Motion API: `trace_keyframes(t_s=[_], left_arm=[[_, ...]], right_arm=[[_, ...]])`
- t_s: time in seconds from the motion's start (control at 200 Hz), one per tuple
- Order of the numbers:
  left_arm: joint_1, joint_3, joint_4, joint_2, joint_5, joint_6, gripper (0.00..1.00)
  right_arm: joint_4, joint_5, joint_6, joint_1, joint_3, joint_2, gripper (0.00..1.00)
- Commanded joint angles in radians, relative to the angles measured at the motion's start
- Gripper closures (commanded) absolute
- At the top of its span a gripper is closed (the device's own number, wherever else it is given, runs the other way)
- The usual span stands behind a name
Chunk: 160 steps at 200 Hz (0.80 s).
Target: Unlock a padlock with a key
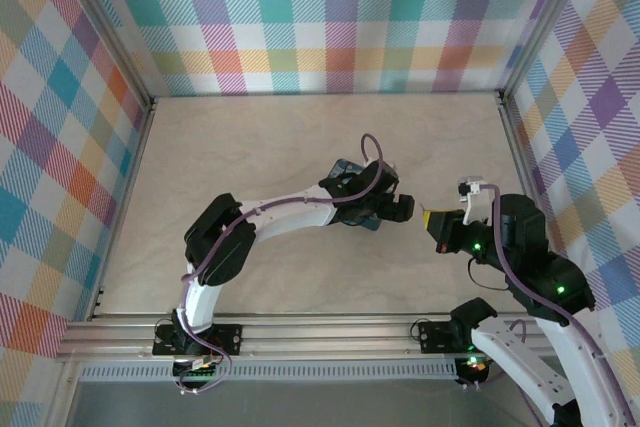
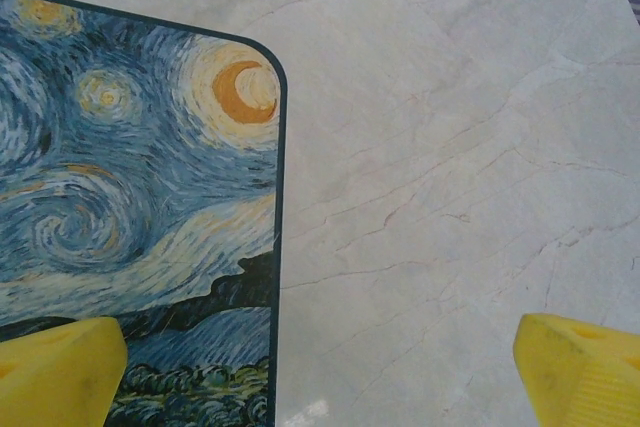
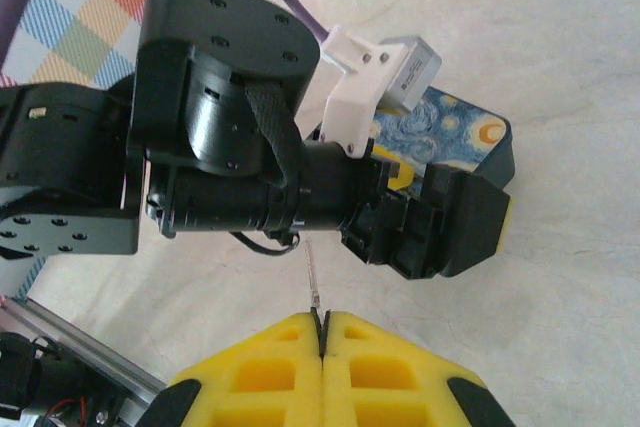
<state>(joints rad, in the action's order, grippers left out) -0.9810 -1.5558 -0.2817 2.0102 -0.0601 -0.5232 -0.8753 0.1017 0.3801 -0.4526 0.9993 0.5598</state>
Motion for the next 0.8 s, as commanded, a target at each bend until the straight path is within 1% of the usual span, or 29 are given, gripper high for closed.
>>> trace_keyframes(t_s=[0.0, 0.085, 0.1, 0.185, 0.275, 0.445, 0.52, 0.63, 0.715, 0.795], left_arm=[[0.024, 0.018, -0.023, -0.081, 0.022, 0.023, 0.00], [0.037, 0.092, -0.005, -0.156, 0.020, 0.044, 0.00], [0.041, 0.107, 0.029, -0.169, 0.018, 0.046, 0.00], [0.060, 0.210, 0.076, -0.253, 0.021, 0.056, 0.00], [0.081, 0.322, 0.128, -0.351, 0.034, 0.071, 0.00], [0.102, 0.505, 0.192, -0.482, 0.064, 0.127, 0.00], [0.104, 0.561, 0.207, -0.516, 0.092, 0.162, 0.00], [0.106, 0.643, 0.252, -0.545, 0.109, 0.191, 0.01], [0.111, 0.695, 0.306, -0.546, 0.120, 0.202, 0.01], [0.119, 0.731, 0.363, -0.531, 0.130, 0.192, 0.03]], right_arm=[[0.033, 0.034, 0.007, 0.002, -0.014, -0.004, 1.00], [0.046, 0.054, 0.011, 0.003, -0.024, 0.000, 1.00], [0.050, 0.058, 0.011, 0.003, -0.027, 0.000, 1.00], [0.072, 0.092, 0.016, 0.003, -0.044, 0.007, 1.00], [0.099, 0.114, 0.025, 0.003, -0.065, 0.014, 1.00], [0.182, 0.163, 0.066, 0.003, -0.134, 0.033, 1.00], [0.284, 0.221, 0.134, 0.003, -0.201, 0.052, 1.00], [0.524, 0.352, 0.277, 0.003, -0.332, 0.117, 1.00], [0.676, 0.377, 0.370, 0.003, -0.407, 0.186, 1.00], [0.751, 0.385, 0.395, 0.003, -0.429, 0.259, 1.00]])
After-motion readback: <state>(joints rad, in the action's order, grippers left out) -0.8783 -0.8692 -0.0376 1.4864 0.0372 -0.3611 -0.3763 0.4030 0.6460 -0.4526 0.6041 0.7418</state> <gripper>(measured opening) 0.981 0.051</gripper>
